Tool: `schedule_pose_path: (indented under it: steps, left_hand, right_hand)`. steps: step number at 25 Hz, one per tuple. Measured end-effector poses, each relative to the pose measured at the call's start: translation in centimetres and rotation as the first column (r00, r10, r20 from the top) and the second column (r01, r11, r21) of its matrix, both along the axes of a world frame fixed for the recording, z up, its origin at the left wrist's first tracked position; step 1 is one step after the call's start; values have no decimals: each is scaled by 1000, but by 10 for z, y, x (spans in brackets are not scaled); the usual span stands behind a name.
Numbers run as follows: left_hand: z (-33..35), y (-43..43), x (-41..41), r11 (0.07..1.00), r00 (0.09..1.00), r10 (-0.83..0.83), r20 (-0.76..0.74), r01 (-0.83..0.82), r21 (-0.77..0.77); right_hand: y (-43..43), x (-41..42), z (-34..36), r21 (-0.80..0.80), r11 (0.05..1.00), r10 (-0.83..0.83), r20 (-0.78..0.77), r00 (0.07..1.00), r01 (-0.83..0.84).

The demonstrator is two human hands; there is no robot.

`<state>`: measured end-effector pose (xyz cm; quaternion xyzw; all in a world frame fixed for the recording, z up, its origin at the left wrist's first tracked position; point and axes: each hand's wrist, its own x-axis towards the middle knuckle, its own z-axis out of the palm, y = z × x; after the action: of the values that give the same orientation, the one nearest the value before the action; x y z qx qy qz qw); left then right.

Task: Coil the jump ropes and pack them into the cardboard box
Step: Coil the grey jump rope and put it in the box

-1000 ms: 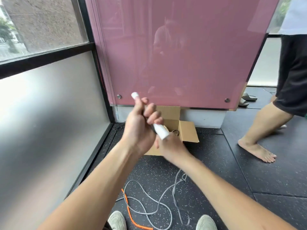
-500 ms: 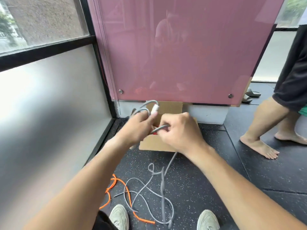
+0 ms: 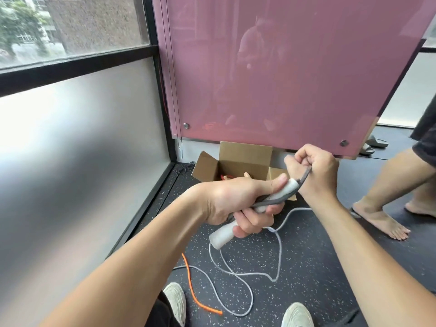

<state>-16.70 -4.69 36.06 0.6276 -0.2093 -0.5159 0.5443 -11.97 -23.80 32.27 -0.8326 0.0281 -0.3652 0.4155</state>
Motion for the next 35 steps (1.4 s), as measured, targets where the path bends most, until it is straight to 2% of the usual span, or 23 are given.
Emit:
schedule_pose_path:
  steps: [2,4,6,8,10,12,13,15,16,17,18,19,20,21,22,23,24,25,26,27,29,31,35]
  left_hand:
    - [-7,-3,0,972,990,100,101,-118,201]
    - [-13,-3,-2,946,980,123,157,-164,281]
    - [-10,-6,-5,992,994,104,18,-105,64]
    - [2,-7,-3,925,977,101,-190,-162,-345]
    - [11,-1,7,679,927,191,-323,-363,-638]
    - [12,13,24,317,783,416,-463,-602,-733]
    - [11,23,32,109,638,531,-558,-704,-702]
    - [7,39,46,-273,267,655,-707,-788,-551]
    - [4,45,50,-393,110,690,-716,-773,-498]
    - [1,49,54,-455,-2,736,-677,-742,-492]
    - [-1,52,57,-455,-80,806,-587,-718,-527]
    - [-6,53,60,-379,-138,901,-412,-715,-588]
    - [-12,51,61,-207,-164,978,-127,-743,-636]
    - [-19,48,62,33,-131,966,224,-794,-607]
    - [-26,44,61,282,-15,850,527,-831,-480]
    - [-32,39,57,487,159,688,708,-825,-288]
    - [-35,34,53,634,354,555,753,-766,-107]
    - [-36,29,49,739,535,484,692,-674,4]
    - [-36,25,44,809,666,437,605,-585,59]
    - [-35,25,41,854,738,394,548,-514,79]
    - [-33,29,38,903,787,348,509,-428,45]
    - [-32,38,37,911,804,395,444,-404,-79]
    - [-29,54,39,857,811,512,283,-459,-235]
  right_hand:
    - [0,-1,5,82,994,-73,48,996,69]
    - [-5,-1,7,59,994,-92,46,995,89]
    - [-8,0,3,-15,996,-84,-137,987,83]
    - [-2,-2,-5,-32,999,-25,-437,899,12]
    - [11,-4,-12,-82,990,44,-581,813,-112]
    - [27,-9,-13,-180,940,121,-616,778,-289]
    - [37,-14,-11,-205,898,185,-626,757,-388]
    - [60,-32,-8,-199,787,344,-644,683,-584]
    - [73,-42,-7,-206,725,404,-646,648,-657]
    - [85,-51,-6,-238,673,440,-632,638,-701]
    - [94,-55,-6,-297,639,462,-589,663,-709]
    - [99,-55,-7,-380,629,465,-515,720,-678]
    - [100,-52,-7,-474,627,454,-423,784,-618]
    - [97,-48,-6,-561,619,438,-334,835,-550]
    - [91,-43,-4,-618,620,426,-253,869,-484]
    - [85,-38,-3,-639,639,412,-183,892,-427]
    - [77,-35,-3,-635,671,402,-123,908,-383]
    - [70,-31,-4,-623,703,396,-59,916,-344]
    - [63,-28,-4,-617,727,394,16,919,-301]
    - [56,-24,-5,-618,746,381,90,920,-249]
    - [40,-16,-5,-585,804,280,218,935,-105]
    - [22,-10,-1,-440,896,184,224,957,-69]
    - [6,-15,2,-126,923,374,81,924,-362]
